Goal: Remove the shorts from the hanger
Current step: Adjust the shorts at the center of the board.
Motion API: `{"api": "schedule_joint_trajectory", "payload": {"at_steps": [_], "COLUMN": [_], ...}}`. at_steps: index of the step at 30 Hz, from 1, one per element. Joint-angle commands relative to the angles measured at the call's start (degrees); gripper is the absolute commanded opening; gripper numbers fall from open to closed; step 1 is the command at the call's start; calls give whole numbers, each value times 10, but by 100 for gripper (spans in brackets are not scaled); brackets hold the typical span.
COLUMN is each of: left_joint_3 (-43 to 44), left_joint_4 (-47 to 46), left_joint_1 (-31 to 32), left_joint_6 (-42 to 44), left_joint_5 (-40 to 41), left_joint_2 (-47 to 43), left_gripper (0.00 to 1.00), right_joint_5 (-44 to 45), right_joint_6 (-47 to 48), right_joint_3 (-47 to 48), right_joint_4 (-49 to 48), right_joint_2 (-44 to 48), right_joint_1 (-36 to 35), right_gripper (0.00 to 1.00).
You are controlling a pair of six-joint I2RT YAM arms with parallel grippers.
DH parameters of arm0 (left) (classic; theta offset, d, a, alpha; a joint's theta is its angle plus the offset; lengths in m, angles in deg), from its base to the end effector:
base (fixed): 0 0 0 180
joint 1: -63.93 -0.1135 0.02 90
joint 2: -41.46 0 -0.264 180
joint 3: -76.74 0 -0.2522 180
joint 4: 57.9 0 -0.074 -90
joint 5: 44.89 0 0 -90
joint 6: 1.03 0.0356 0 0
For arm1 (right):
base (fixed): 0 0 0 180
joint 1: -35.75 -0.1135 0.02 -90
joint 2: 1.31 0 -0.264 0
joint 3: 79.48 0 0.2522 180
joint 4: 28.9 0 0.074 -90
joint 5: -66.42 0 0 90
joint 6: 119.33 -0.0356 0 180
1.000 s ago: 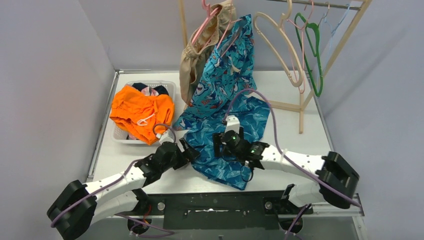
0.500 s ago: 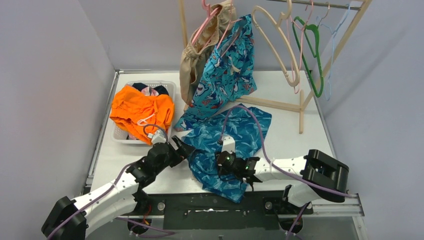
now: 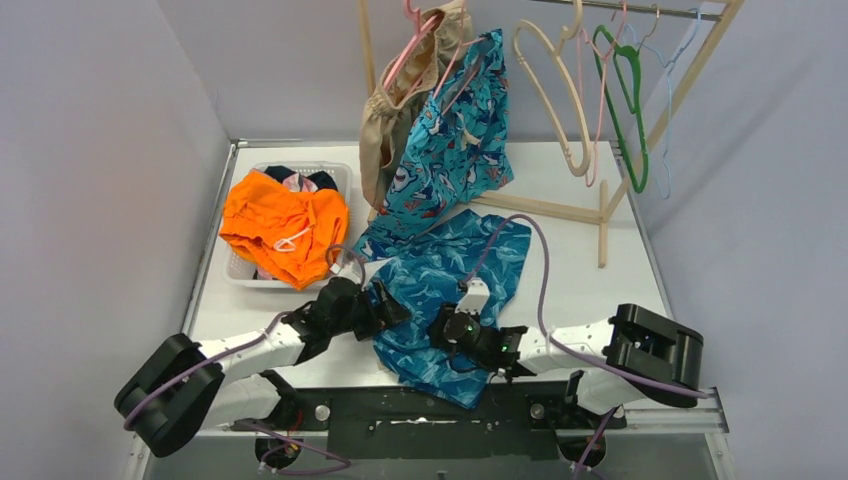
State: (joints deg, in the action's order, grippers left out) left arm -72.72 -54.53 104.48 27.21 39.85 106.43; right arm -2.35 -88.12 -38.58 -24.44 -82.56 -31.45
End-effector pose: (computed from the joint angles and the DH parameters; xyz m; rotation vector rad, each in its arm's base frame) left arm 0.1520 -0.1343 0.1430 -0.3968 2.4189 -1.0057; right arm 0.1080 0.2237 0.1356 0.0106 2.3888 0.6804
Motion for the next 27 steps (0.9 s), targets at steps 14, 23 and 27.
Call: {"api": "schedule_joint_trajectory", "payload": {"at_steps": [14, 23, 27], "left_joint_3": [60, 148, 216], "left_joint_4": [-25, 185, 227], "left_joint_1": [36, 31, 33], "left_joint_6": [106, 197, 281], "left_joint_5": [-73, 95, 45], "left_joint_2": [46, -95, -56], "left_gripper": [0, 0, 4], "right_joint_5": [-23, 121, 177], "right_joint_6": [-55, -66, -109], "right_joint_3": [-99, -25, -3], "right_joint_4": [-176, 173, 288], "right_joint_2": [67, 283, 330], "right_joint_1": [38, 34, 32], "right_gripper": [40, 53, 54]}}
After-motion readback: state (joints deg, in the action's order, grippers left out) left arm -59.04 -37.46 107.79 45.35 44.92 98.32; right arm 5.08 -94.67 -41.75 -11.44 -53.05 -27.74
